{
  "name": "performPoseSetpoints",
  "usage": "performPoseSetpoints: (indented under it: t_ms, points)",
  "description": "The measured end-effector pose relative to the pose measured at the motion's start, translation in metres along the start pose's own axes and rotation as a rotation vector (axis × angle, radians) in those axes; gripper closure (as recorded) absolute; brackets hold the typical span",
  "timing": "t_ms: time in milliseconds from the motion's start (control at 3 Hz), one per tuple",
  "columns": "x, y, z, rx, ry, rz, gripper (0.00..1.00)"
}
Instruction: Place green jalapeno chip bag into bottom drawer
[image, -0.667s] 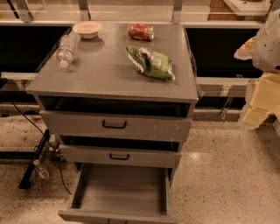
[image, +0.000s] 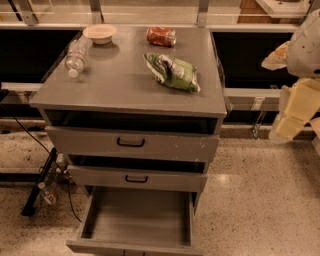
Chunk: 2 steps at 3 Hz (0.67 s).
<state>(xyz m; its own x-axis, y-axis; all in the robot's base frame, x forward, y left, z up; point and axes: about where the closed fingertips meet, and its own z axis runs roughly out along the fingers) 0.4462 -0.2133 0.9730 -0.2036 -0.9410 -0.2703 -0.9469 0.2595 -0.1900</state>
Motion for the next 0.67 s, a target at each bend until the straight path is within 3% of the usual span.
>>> performPoseSetpoints:
  t_ms: [333, 667]
  points:
    - [-0.007, -0.015, 0.012, -0.094, -0.140, 0.004, 0.00]
    - [-0.018, -0.027, 0.021, -0.127, -0.225, 0.000, 0.00]
